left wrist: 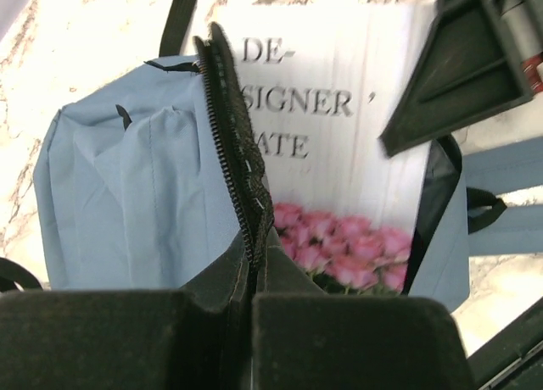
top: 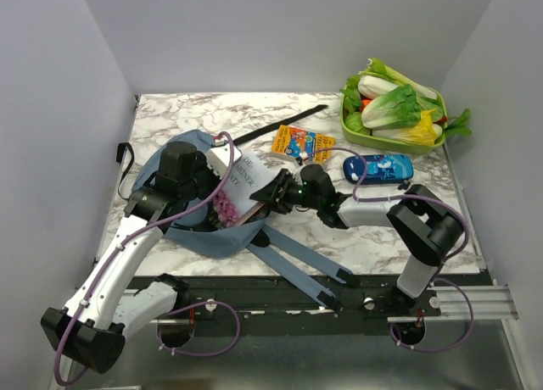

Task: Pack the student bag
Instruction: Place the book in the student bag.

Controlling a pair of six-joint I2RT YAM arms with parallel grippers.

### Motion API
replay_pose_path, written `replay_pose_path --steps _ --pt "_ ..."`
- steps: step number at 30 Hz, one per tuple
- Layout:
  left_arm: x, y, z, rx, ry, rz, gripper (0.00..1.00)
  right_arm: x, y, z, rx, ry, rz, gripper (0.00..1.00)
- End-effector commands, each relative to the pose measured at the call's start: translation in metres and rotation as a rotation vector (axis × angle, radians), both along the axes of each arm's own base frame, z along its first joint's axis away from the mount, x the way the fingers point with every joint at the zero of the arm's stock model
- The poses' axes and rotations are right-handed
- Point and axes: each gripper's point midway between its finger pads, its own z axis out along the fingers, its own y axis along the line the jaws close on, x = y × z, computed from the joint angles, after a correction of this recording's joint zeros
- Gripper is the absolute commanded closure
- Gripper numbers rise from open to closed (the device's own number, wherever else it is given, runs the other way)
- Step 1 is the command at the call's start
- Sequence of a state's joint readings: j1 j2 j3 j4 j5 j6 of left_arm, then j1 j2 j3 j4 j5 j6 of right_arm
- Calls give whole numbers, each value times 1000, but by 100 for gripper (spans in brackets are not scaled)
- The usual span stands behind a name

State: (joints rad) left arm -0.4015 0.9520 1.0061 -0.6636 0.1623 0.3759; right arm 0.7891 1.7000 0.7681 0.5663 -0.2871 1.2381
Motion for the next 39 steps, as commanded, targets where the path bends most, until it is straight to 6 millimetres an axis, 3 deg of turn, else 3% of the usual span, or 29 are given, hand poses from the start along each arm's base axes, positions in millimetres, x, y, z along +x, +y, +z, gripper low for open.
replay_pose_path --steps 1,3,4,5,7,8,13,17,18,19,20,22,26,32,35,38,39 --pt "17 -19 40 -124 -95 -1 100 -1 45 56 203 -33 146 87" --pt "28 -21 61 -154 -142 23 100 -6 55 61 213 -20 179 87" --pt "34 -25 62 -156 -138 24 100 -11 59 59 208 4 203 87" --pt "40 -27 76 -173 -164 26 100 -10 65 69 218 -2 216 87" --pt "49 -36 79 -185 -137 15 100 -20 74 71 206 18 264 87" --pt "53 -40 90 -196 -149 6 100 -20 80 75 194 25 281 87" --pt "70 -48 105 -205 -169 -2 100 -39 85 63 118 78 339 87" --pt "57 -62 124 -261 -158 -50 100 -34 93 46 84 115 340 86" --pt "51 -67 124 -270 -143 -68 100 -31 98 28 53 151 349 86" --pt "44 -69 129 -283 -142 -81 100 -25 106 36 56 134 350 86" --pt "38 -71 134 -294 -135 -100 100 -21 107 29 27 134 343 86" --pt "14 -79 126 -298 -49 -182 100 -6 112 20 11 125 311 86" --pt "-19 -76 106 -272 35 -262 100 20 123 23 22 113 263 84" --pt "-33 -75 106 -299 57 -277 100 52 128 26 20 46 129 83" --pt "-36 -79 114 -330 66 -287 100 60 142 25 23 54 140 82" --pt "-35 -77 106 -313 76 -278 100 54 156 30 0 31 191 68" --pt "-34 -75 103 -297 68 -280 100 52 156 28 -22 15 220 52"
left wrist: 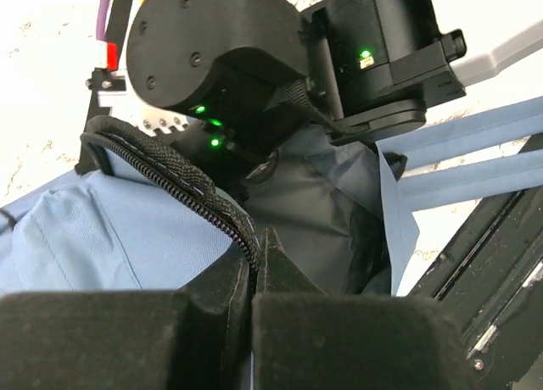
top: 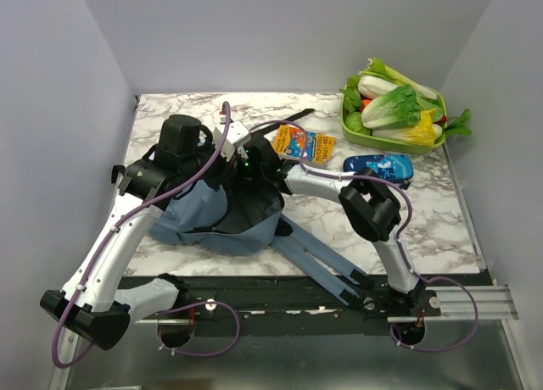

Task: Pack the student bag
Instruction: Place the book in the student bag, then pick up the book from the center of the board.

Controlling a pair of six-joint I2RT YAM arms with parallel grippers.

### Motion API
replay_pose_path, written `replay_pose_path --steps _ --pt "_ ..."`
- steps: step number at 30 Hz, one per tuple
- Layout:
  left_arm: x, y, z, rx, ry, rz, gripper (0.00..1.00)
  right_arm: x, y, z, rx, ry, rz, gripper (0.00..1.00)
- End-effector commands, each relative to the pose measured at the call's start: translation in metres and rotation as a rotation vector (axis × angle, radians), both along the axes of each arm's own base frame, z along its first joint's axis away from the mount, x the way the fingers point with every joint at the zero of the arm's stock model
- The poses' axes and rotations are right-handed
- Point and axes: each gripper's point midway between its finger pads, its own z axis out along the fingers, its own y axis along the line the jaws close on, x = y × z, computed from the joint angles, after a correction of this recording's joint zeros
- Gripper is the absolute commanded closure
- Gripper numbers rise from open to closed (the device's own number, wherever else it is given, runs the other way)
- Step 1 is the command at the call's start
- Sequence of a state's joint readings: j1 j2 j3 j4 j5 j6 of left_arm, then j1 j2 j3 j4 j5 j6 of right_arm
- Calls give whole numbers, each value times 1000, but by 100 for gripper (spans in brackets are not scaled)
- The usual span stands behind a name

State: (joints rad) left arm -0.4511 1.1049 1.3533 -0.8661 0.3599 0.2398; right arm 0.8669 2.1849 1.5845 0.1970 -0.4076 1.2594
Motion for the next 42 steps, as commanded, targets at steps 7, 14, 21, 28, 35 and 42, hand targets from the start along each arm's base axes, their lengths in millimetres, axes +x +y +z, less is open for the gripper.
replay_pose_path --steps 7,14,21,28,35,42 --pt "-21 -11 0 -69 -49 -100 100 -31 -43 -22 -162 -114 112 9" --pt "-23 -8 -24 -41 4 -97 100 -47 -81 2 -198 -256 119 0" --pt "-20 -2 -5 2 -53 -103 100 -22 -122 5 -285 -329 -37 24" --pt "-26 2 -15 18 -52 -112 100 52 -247 -9 -407 -196 -340 0" --pt "-31 -1 -26 2 -22 -127 100 99 -331 -50 -557 -68 -578 4" --pt "-33 1 -28 14 -28 -134 100 127 -335 -69 -554 42 -641 8"
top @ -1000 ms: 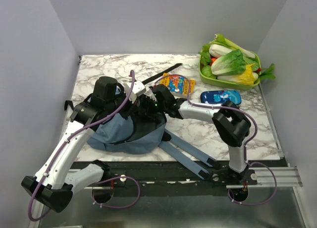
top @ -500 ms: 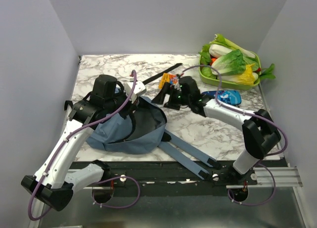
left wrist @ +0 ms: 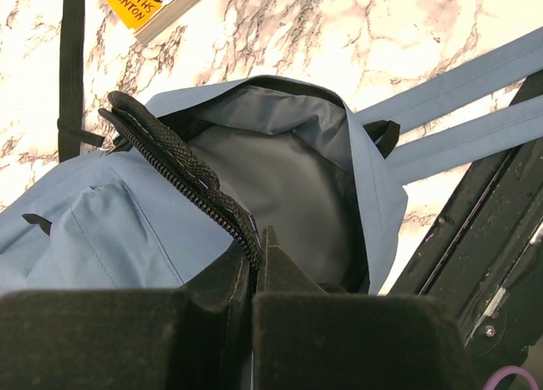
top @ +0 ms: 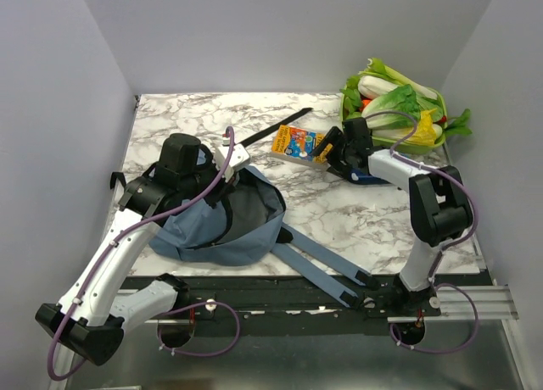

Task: Pack the student bag
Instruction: Pick up the book from the center of the board.

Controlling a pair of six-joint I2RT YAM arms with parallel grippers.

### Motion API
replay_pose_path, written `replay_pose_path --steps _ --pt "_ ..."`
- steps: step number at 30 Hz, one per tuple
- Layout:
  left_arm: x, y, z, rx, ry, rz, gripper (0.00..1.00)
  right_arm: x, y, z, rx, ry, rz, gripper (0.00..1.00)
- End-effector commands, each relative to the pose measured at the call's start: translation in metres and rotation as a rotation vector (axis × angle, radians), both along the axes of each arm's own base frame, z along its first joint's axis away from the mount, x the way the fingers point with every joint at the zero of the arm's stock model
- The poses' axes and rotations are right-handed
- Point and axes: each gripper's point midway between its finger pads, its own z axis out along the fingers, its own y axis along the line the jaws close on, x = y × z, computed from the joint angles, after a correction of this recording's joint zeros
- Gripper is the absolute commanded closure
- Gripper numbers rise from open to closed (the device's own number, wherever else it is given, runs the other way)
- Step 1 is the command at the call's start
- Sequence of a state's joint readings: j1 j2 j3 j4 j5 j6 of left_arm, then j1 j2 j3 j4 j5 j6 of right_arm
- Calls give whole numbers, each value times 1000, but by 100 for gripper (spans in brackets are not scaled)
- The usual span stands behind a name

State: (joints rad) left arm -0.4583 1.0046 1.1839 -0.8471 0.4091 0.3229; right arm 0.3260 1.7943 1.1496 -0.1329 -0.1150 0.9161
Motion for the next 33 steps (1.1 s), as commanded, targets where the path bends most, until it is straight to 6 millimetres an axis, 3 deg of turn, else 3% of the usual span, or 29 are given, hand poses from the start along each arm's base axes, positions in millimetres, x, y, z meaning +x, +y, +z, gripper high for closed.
replay_pose_path --steps 1,9,14,15,16,24,27,33 --pt "-8 -3 8 -24 -30 -42 100 14 -5 -16 -19 57 -77 8" --pt "-8 -1 10 -19 -46 -43 100 31 -13 -24 -56 67 -129 14" --pt "-7 -1 10 -15 -49 -47 100 26 -29 -40 -131 134 -188 21" --pt "-7 -2 11 -18 -51 -49 100 23 -29 -49 -144 165 -189 21" --pt "-7 -2 11 -19 -51 -50 100 28 -29 -44 -145 167 -201 20" --pt "-8 -3 13 -26 -47 -50 100 18 -36 -65 -184 243 -224 20" --pt "-9 -2 12 -23 -47 -50 100 18 -38 -70 -192 253 -240 26" --pt "-11 -2 11 -23 -42 -55 100 16 -37 -75 -188 264 -237 59"
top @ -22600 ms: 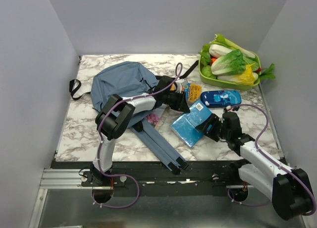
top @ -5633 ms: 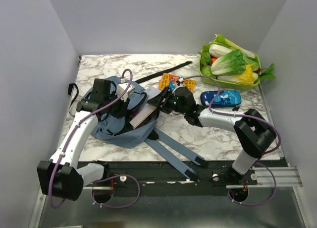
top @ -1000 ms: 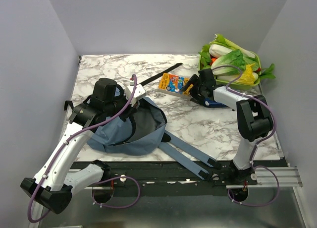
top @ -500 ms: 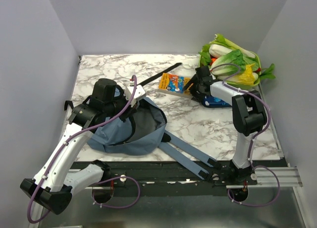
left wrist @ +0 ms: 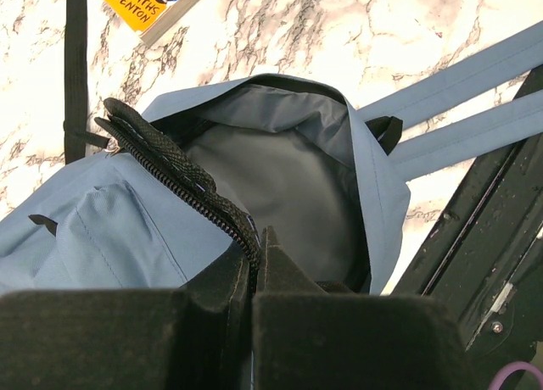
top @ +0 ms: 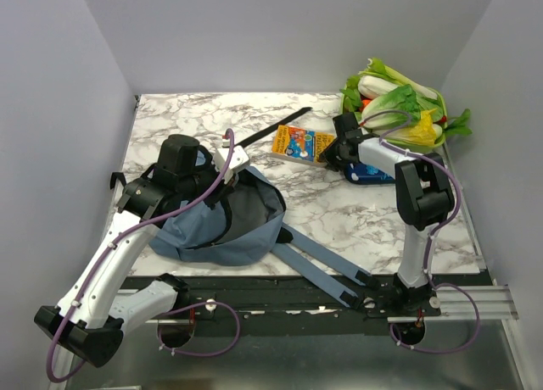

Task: Pack the student bag
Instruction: Pick up the book from the center of the board.

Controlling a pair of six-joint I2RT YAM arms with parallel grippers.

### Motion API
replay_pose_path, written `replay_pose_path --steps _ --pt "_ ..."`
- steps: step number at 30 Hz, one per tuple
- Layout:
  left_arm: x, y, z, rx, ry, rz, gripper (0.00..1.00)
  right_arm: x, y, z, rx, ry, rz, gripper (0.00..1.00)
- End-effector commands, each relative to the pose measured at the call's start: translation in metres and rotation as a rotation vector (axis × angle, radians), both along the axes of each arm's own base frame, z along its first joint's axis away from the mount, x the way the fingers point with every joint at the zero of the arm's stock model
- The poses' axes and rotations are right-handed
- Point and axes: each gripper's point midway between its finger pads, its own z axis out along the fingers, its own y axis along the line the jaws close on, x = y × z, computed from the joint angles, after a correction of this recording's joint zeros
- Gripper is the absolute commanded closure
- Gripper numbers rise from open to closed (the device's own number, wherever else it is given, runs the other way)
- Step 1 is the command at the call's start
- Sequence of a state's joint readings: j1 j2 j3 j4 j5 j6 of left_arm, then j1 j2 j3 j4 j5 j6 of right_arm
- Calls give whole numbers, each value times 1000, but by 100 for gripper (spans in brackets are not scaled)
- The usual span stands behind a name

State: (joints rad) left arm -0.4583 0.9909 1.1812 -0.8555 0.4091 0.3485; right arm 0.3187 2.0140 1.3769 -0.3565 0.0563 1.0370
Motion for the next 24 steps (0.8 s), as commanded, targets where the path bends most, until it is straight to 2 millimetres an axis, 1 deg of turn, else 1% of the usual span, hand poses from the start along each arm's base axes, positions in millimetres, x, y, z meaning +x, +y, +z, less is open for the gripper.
replay_pose_path --steps 1,6,7,8,9,10,11,13,14,15,16,17,18,20,21,23,24 --pt "-9 -4 10 -33 -21 -43 100 -13 -15 -27 -59 81 -25 65" --pt "-10 -3 8 -30 -23 -41 100 -18 -14 -27 -56 73 -15 78" --pt "-10 -3 8 -30 -24 -43 100 -18 -13 -21 -49 56 -9 83" --pt "-9 -3 8 -28 -25 -40 100 -21 -13 -22 -48 49 -3 87" --pt "-9 -3 9 -28 -29 -39 100 -23 -9 -17 -46 32 14 91" --pt "-8 -3 8 -27 -29 -36 100 -22 -4 3 -34 -24 29 100" --pt "-7 -2 9 -29 -32 -28 100 -23 -1 9 -35 -60 45 100" --pt "-3 -2 11 -35 -39 -7 100 -26 10 36 -38 -141 101 99" --pt "-2 -2 12 -37 -42 1 100 -24 14 72 -13 -240 113 99" --pt "1 -1 13 -38 -51 15 100 -33 19 77 -3 -260 149 100" --pt "3 0 13 -40 -54 26 100 -35 22 91 13 -299 165 99" --pt "4 0 13 -43 -51 38 100 -36 25 108 35 -347 178 100" --pt "5 0 11 -44 -51 42 100 -45 29 130 70 -399 221 99" --pt "8 1 11 -46 -54 61 100 -53 32 153 108 -442 245 100" --pt "9 1 12 -50 -59 71 100 -62 33 175 139 -486 261 99" --pt "11 3 14 -50 -70 86 100 -74 31 183 159 -500 266 100" --pt "12 4 14 -53 -70 93 100 -81 29 192 171 -520 270 100"
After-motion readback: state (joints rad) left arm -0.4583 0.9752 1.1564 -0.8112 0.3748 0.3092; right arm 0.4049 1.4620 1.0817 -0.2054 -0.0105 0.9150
